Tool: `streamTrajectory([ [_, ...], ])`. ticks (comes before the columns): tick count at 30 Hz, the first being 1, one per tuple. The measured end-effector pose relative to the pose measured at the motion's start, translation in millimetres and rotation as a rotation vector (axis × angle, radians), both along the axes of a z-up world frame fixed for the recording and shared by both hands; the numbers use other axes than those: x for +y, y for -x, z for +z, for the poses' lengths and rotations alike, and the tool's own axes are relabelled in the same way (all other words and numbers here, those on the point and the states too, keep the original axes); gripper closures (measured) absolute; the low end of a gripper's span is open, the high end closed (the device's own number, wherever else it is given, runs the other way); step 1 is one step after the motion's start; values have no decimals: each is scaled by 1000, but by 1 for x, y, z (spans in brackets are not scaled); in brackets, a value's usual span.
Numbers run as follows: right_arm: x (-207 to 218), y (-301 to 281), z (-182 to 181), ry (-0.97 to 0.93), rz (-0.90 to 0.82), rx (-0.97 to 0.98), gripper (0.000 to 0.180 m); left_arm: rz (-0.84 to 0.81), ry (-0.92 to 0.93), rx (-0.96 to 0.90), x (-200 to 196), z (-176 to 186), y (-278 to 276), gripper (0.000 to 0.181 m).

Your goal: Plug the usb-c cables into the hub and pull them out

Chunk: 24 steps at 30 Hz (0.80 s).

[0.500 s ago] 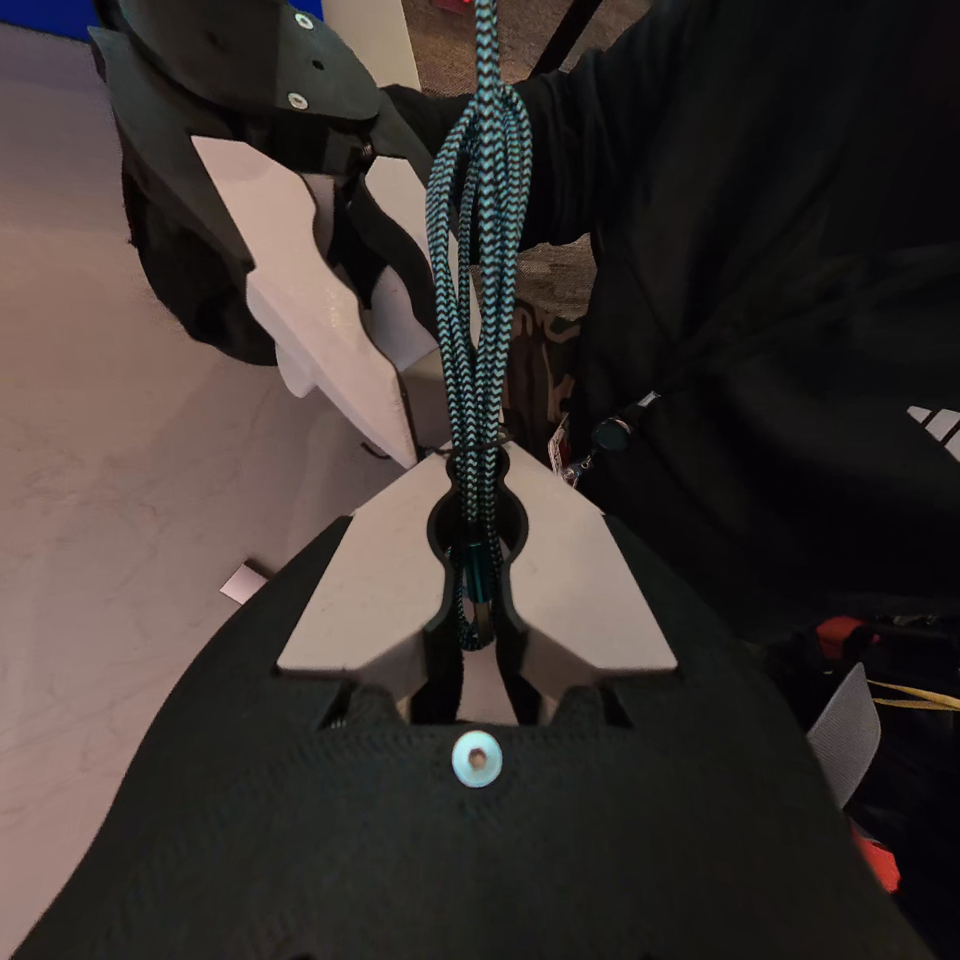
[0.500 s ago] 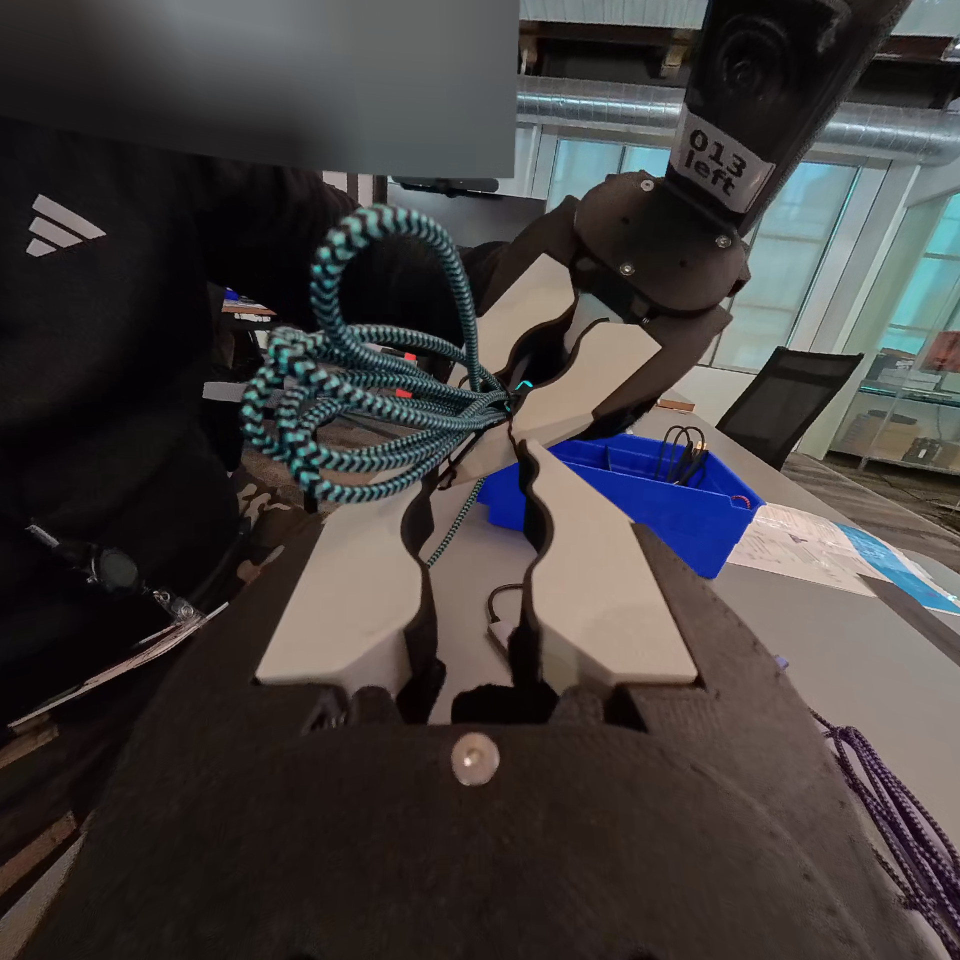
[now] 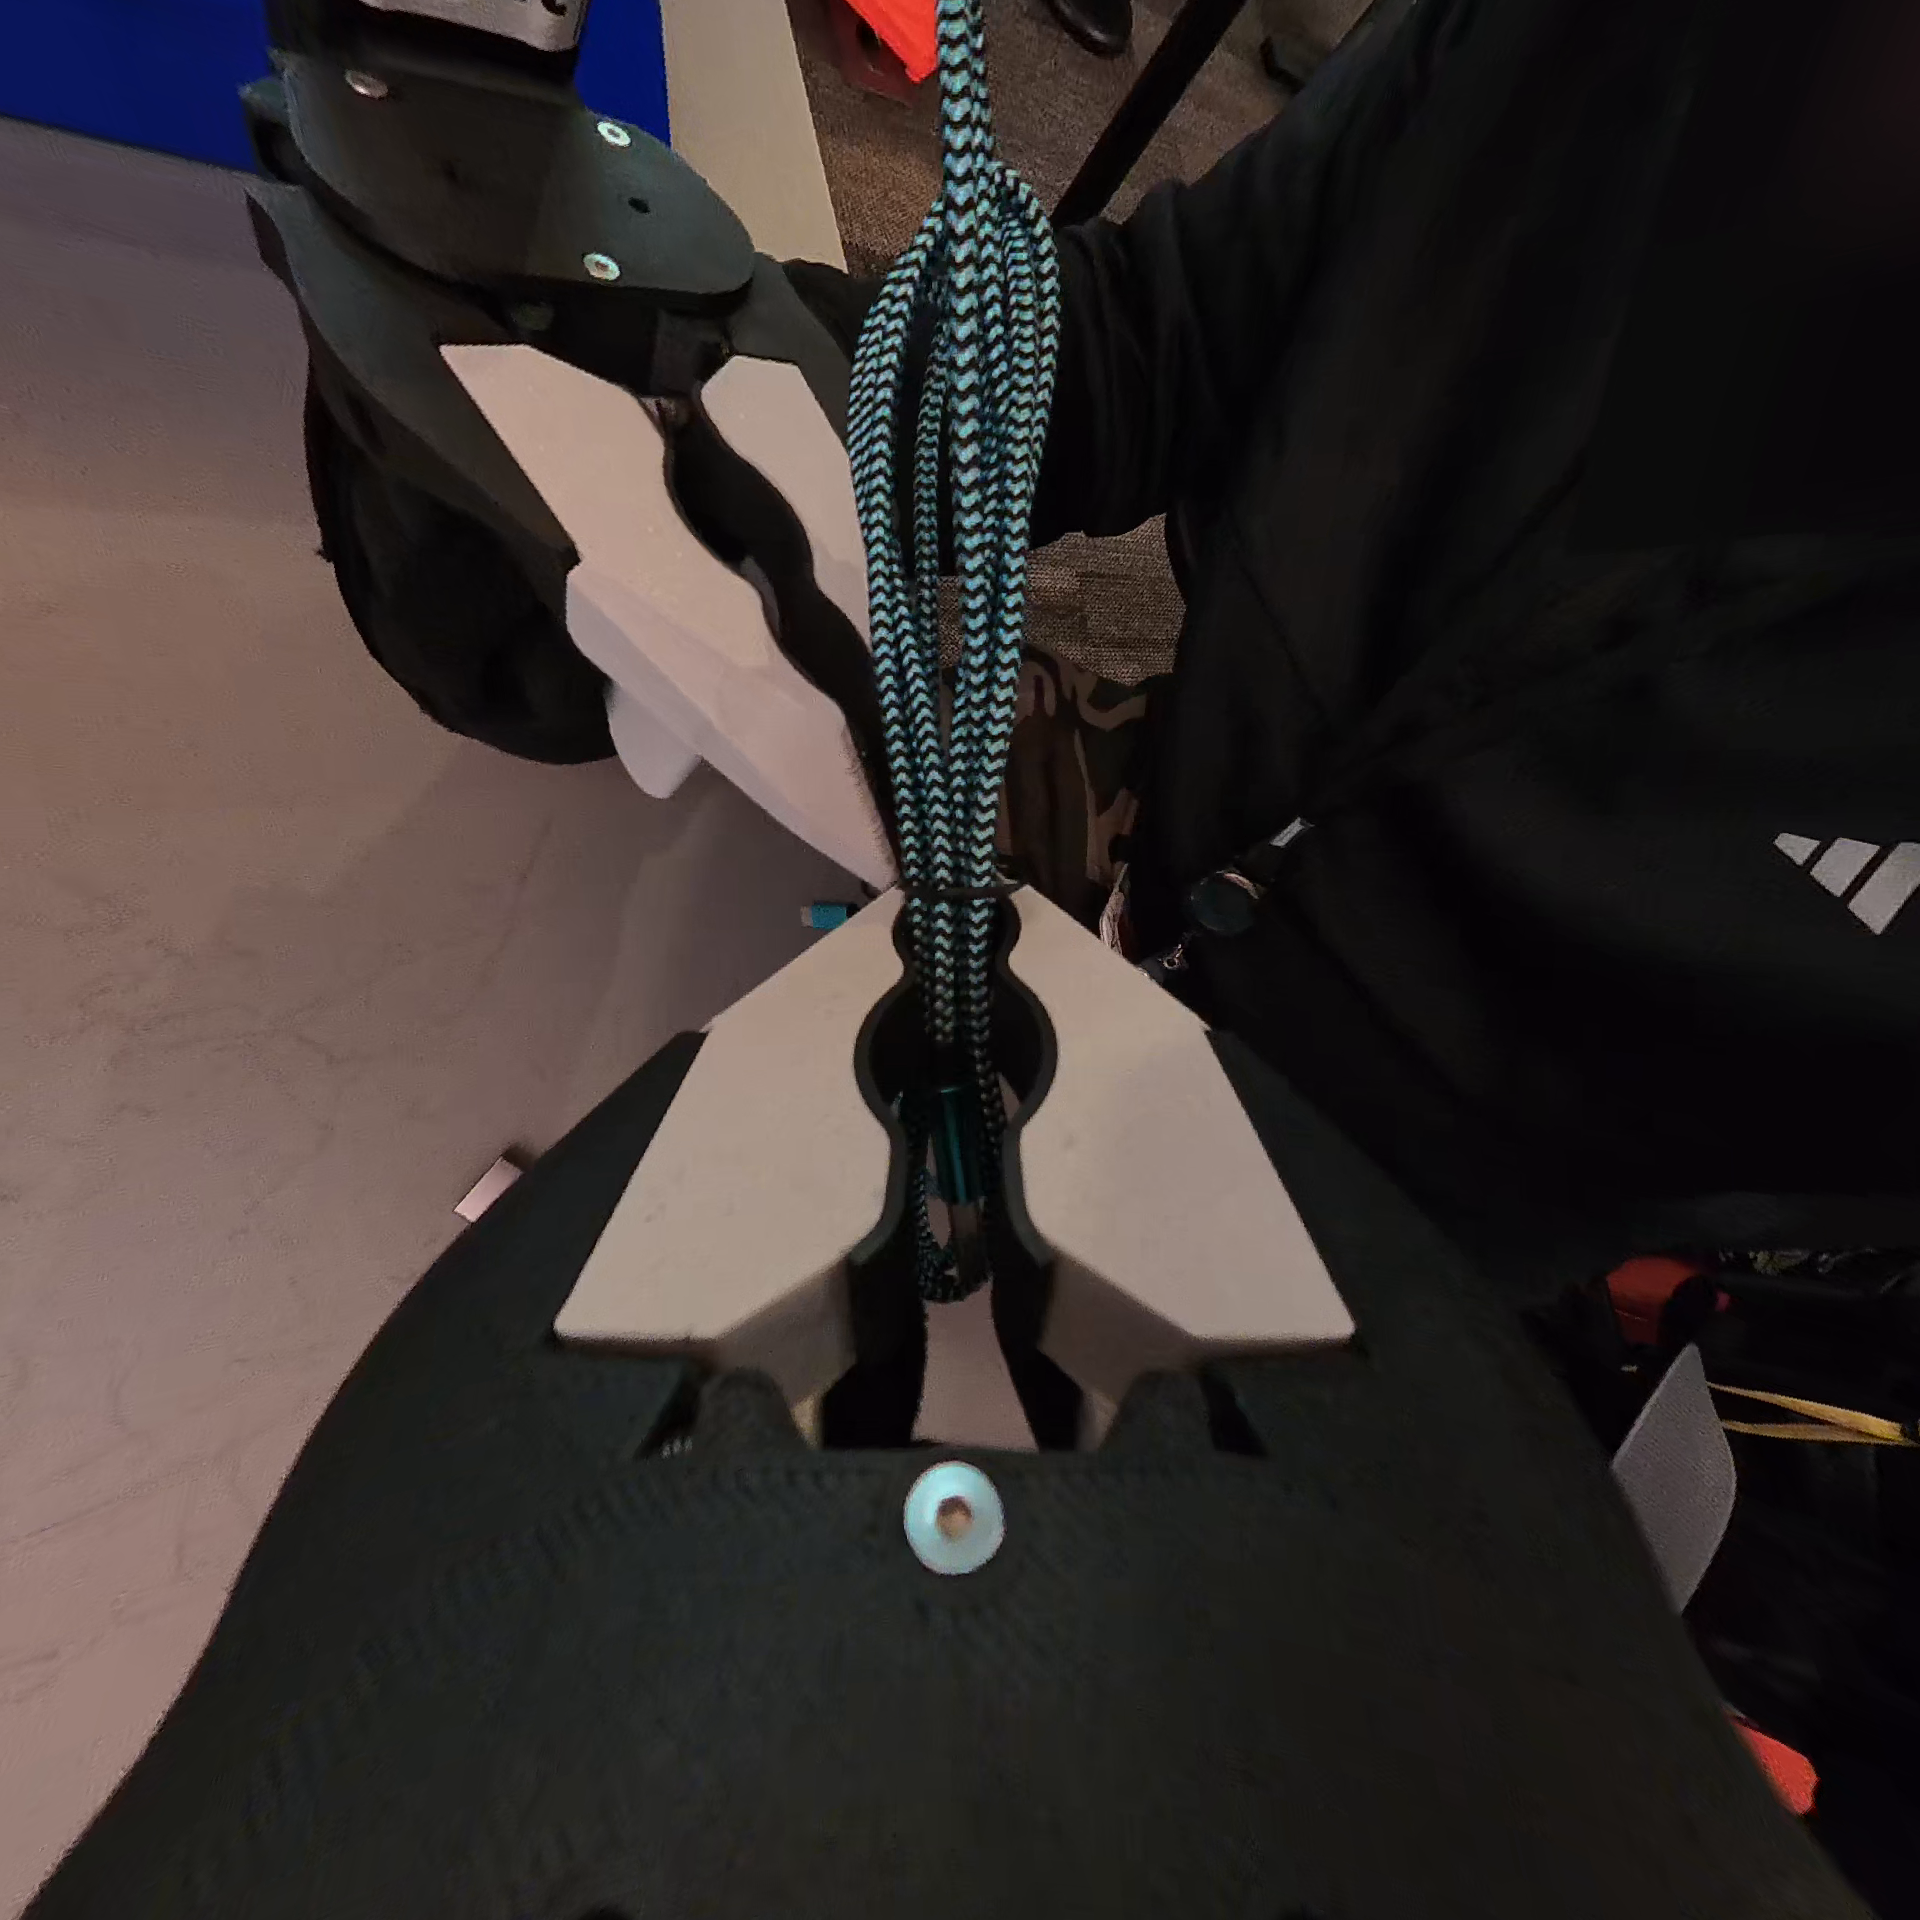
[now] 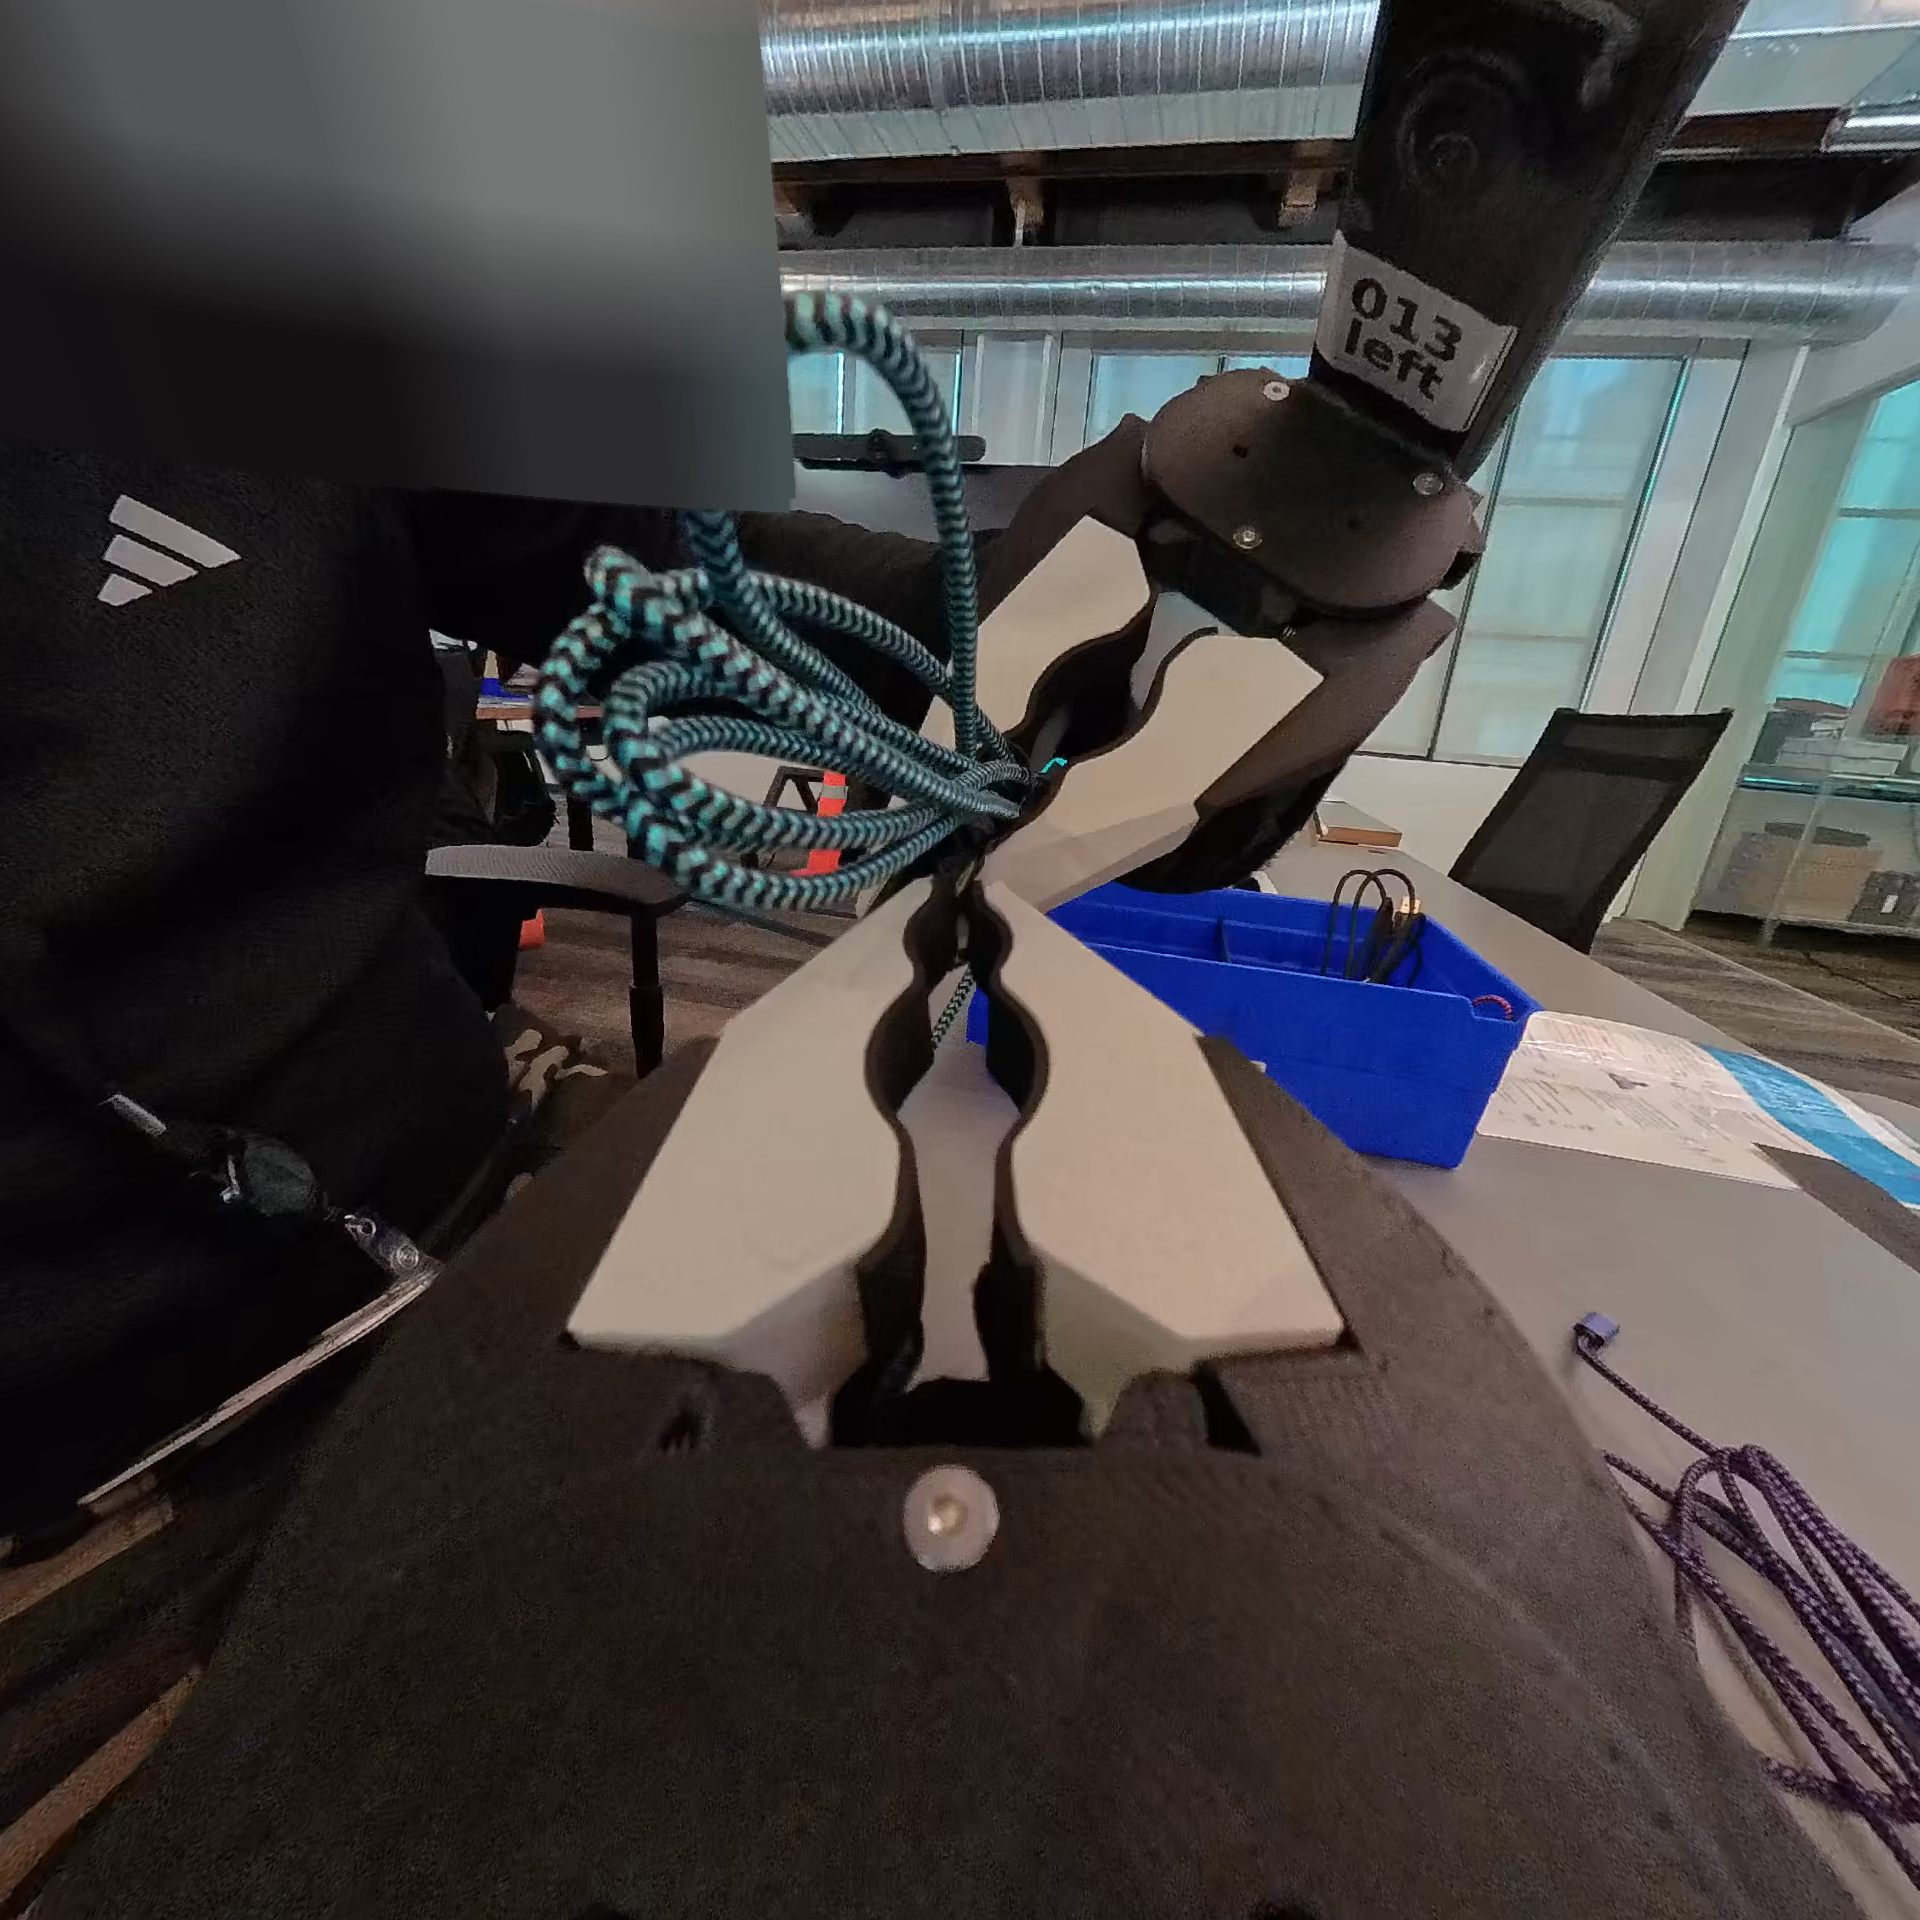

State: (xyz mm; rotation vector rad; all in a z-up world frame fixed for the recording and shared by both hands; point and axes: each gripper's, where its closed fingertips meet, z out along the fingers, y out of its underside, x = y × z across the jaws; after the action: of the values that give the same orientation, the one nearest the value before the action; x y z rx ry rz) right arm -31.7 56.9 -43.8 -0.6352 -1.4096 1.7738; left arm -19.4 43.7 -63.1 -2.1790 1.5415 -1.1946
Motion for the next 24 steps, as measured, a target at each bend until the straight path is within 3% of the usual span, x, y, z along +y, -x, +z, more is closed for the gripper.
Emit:
streamTrajectory([
  [24, 34, -15, 9, 167, -46, -27, 180, 142, -101, 102, 31, 2, 2, 177],
])
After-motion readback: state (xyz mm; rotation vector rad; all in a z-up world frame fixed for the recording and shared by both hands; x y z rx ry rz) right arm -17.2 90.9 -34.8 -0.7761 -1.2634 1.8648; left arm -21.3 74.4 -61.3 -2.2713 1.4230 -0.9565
